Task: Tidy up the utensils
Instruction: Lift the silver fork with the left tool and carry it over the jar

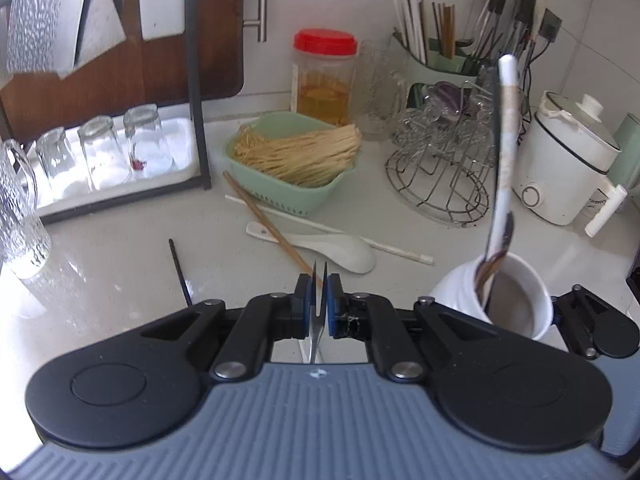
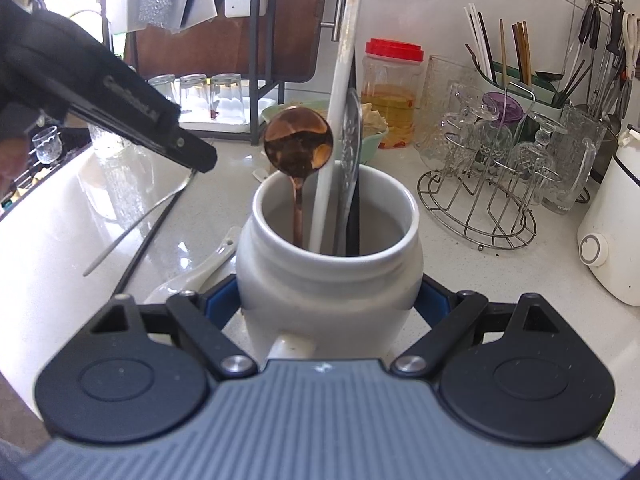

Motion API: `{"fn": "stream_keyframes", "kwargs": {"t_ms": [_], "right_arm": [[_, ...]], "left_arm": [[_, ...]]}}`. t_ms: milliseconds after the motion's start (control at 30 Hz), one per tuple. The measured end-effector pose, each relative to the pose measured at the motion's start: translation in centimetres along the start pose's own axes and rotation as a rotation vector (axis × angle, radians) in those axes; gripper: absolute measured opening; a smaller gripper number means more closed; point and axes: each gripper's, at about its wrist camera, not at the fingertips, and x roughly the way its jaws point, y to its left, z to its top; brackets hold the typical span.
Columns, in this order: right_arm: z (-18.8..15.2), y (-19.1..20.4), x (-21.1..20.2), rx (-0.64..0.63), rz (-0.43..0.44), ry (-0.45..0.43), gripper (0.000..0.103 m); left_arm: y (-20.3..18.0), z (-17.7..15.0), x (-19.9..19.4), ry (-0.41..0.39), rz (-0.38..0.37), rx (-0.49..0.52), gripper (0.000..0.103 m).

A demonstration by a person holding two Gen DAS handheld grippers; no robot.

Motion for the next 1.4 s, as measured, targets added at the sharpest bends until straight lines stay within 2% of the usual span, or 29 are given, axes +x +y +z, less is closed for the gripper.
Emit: {"fn": "stream_keyframes", "kwargs": {"t_ms": [200,467,667,733,900,1100,1400], "right_arm": [[-0.1,0.2,0.0,0.011,-0.012,-0.003,0.092],[-0.2,0.4,0.0,0.016,-0.024,-0.01,0.092],[-0.2,0.5,-0.1,0.022,-0.031,-0.012,0.092],[-0.2,0.6,-0.1,0.023,-0.033,-0.015,0.092],[-0.3,0.7,-0.1,0.028,-0.039,-0.021,0.092],[-0.4,0.8,0.0,0.035,-0.046,-0.028,0.092],[-0.4,0.8,0.0,0.047,-0.052,-0.035,0.092]], "left_arm": [[-0.4,1.1,-2.2,-0.061,-0.018,0.012,0.009],[-1.9,4.8,-6.3,-0.181,-0.089,0.029,0.009],[-4.3,7.5,-9.6,-0.294,-0.206,0.087,0.009],[-5.0,8.3,-10.2,-0.313,-0.27,0.094,0.009],[-7.2,9.3,-9.2,-0.295,-0.359,0.103,0.009],[-7.9,8.5,-6.2,-0.252,-0.467,0.07,0.009],[-8.2,7.3,-2.9,-0.235,-0.483,0.064,0.009]]}}
